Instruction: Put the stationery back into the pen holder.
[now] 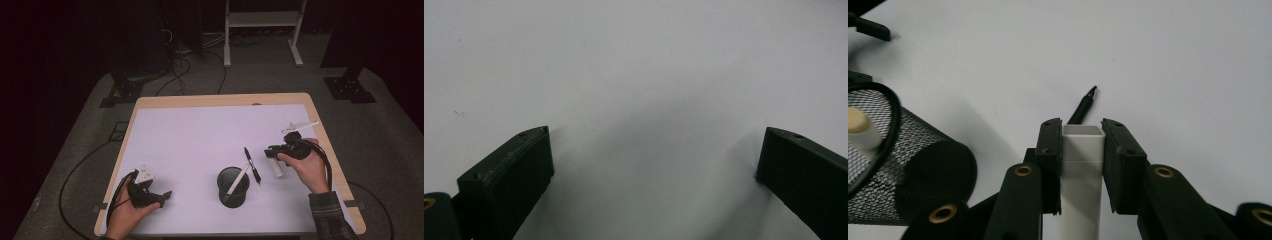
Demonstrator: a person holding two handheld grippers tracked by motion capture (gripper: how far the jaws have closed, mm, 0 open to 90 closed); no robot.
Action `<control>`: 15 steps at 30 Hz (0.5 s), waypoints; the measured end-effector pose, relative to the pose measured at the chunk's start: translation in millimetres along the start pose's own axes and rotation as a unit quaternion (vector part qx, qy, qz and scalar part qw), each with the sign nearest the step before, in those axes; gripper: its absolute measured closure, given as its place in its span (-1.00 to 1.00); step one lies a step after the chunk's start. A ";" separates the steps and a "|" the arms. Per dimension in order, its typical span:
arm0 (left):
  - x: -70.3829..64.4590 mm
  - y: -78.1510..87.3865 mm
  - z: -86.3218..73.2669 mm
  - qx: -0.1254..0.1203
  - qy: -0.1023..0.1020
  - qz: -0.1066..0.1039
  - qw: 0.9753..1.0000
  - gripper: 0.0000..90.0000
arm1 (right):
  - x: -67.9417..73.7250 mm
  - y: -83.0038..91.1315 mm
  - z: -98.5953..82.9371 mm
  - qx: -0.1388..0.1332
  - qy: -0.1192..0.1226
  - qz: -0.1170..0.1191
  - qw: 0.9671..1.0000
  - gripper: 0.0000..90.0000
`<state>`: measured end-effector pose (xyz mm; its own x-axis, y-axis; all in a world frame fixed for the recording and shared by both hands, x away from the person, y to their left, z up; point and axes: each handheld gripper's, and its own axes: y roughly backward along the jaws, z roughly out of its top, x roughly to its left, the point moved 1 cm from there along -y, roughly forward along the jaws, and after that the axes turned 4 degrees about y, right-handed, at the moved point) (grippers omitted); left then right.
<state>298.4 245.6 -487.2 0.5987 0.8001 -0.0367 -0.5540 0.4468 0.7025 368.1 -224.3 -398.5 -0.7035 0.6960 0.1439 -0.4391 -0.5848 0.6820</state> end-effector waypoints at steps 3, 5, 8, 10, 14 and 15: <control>0.0 0.0 0.0 0.000 0.000 0.000 1.000 -0.98 | 3.9 6.4 2.5 -0.011 0.001 0.007 1.000 0.56; 0.0 0.0 0.0 0.000 0.000 0.000 1.000 -0.98 | 6.7 10.0 3.8 -0.017 0.005 0.011 1.000 0.56; -0.1 0.0 0.0 0.000 0.000 0.000 1.000 -0.98 | 12.3 15.9 6.2 -0.026 0.006 0.018 0.999 0.56; 0.0 0.0 0.0 0.000 0.000 0.000 1.000 -0.98 | 15.5 20.0 7.8 -0.032 0.009 0.020 0.999 0.56; 0.2 0.0 0.1 0.000 -0.001 0.000 1.000 -0.98 | 20.9 27.5 10.8 -0.044 0.014 0.029 0.999 0.56; 0.3 0.3 0.2 0.002 -0.002 0.000 1.000 -0.98 | 22.5 29.1 11.5 -0.046 0.015 0.031 0.998 0.56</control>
<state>298.5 245.9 -486.9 0.6013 0.7983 -0.0339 -0.5519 0.4456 0.7048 346.0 -220.9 -367.1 -0.7471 0.6448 0.1617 -0.4421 -0.6636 0.6035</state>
